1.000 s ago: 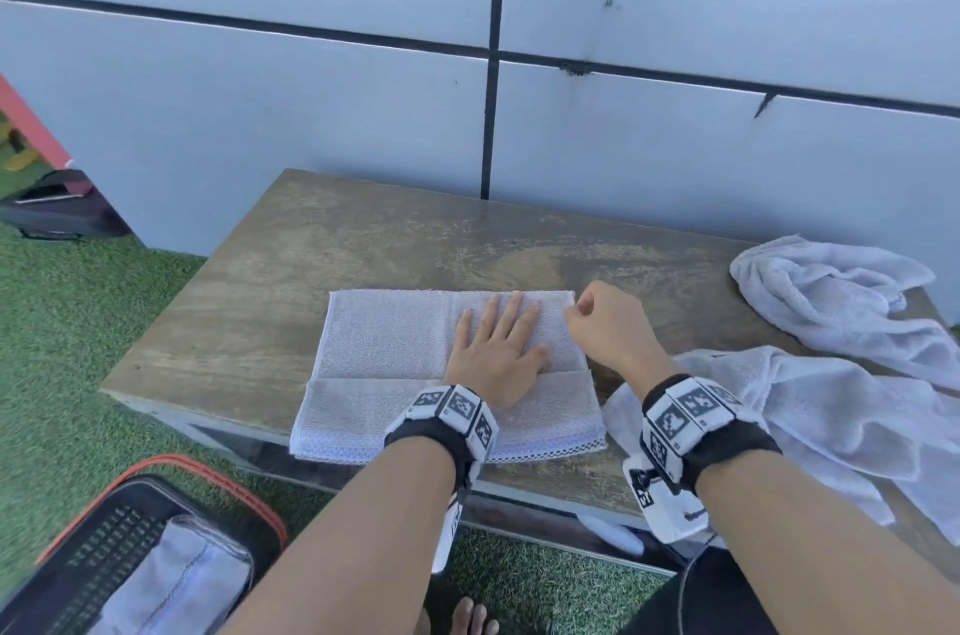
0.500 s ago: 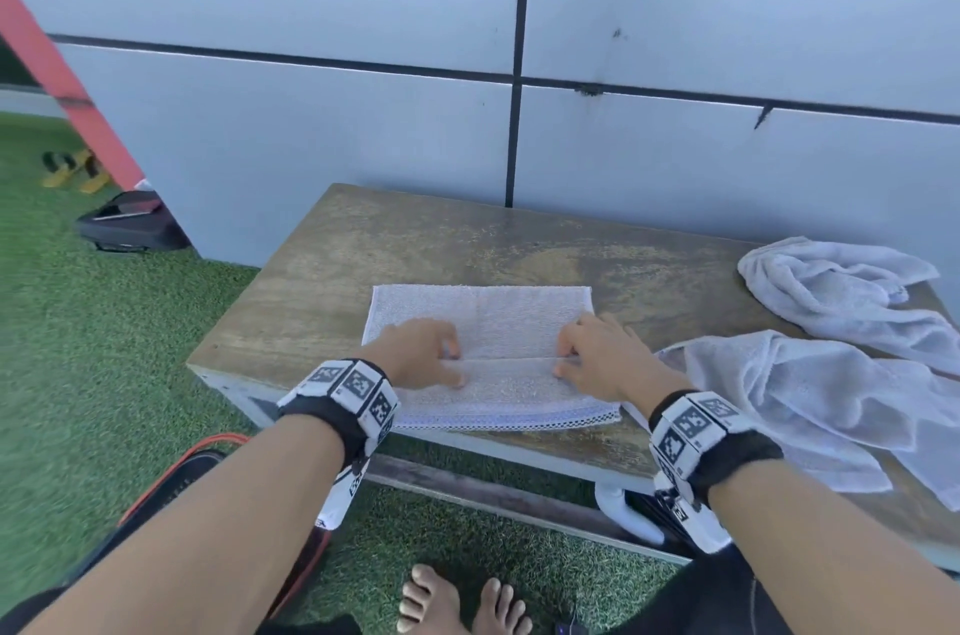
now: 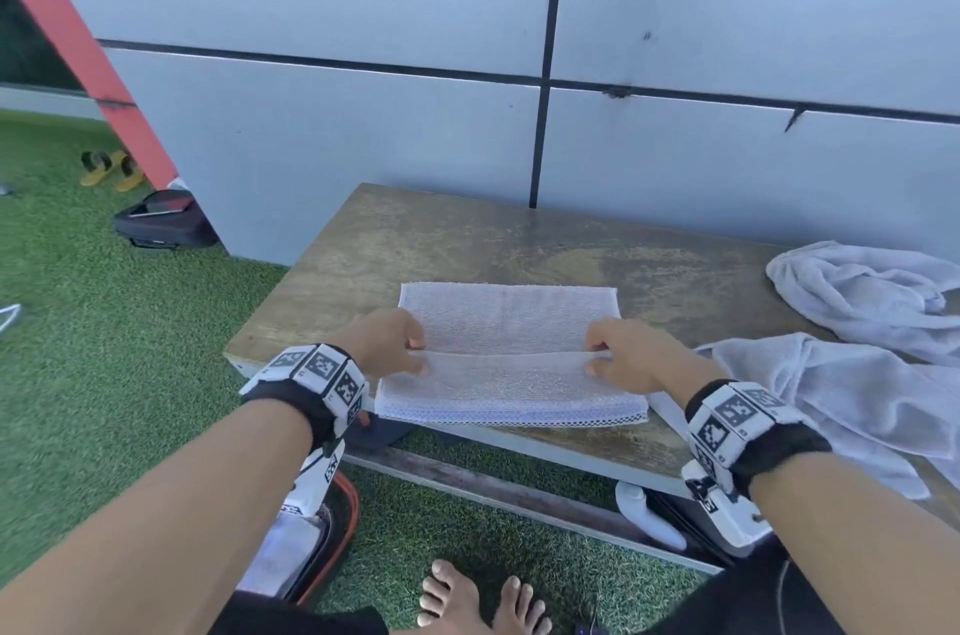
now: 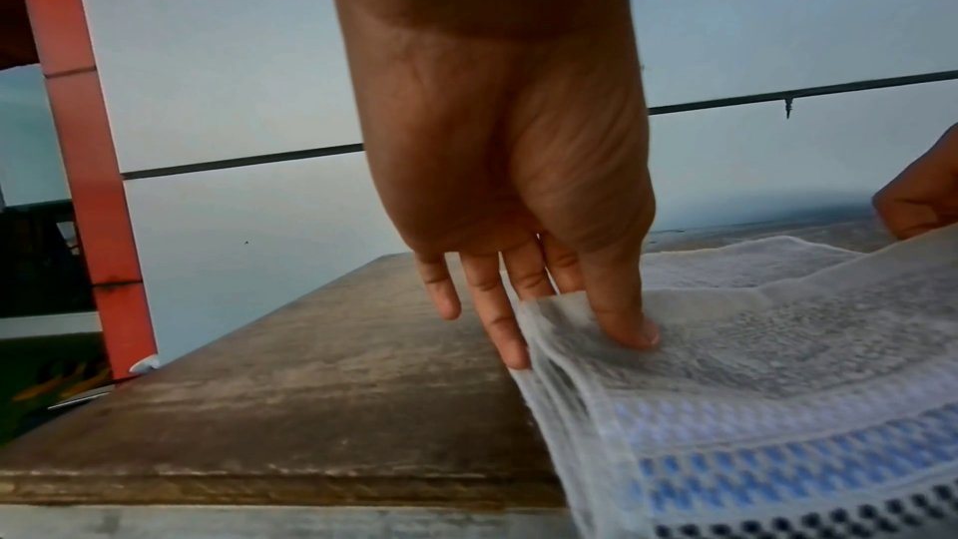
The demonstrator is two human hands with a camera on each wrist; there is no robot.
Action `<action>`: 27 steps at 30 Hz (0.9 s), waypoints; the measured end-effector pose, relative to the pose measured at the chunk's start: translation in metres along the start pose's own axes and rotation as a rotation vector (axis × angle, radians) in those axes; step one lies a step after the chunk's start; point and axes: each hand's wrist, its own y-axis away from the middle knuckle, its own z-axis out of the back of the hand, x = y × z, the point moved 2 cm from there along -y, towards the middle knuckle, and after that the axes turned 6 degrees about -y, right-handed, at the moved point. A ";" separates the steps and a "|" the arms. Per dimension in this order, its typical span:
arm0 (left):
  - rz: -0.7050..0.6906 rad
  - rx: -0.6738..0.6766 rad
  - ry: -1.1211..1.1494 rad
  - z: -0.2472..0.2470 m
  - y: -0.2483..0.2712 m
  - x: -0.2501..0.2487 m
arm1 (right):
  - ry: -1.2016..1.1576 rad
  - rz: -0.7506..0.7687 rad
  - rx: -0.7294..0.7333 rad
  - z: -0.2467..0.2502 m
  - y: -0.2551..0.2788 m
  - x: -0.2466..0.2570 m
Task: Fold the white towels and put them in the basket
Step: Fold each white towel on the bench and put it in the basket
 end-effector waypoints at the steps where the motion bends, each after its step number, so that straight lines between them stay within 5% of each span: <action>1: -0.003 0.011 0.012 0.003 0.001 0.005 | -0.040 0.010 0.005 0.004 -0.001 -0.003; 8: -0.059 -0.132 0.154 0.041 -0.019 0.022 | -0.247 0.016 -0.160 0.050 -0.018 -0.019; 15: 0.097 -0.337 0.251 0.059 -0.055 0.030 | -0.345 -0.083 -0.386 0.072 -0.048 -0.020; 27: 0.252 -0.353 0.256 0.023 -0.087 0.037 | -0.327 -0.184 -0.389 0.042 -0.087 -0.034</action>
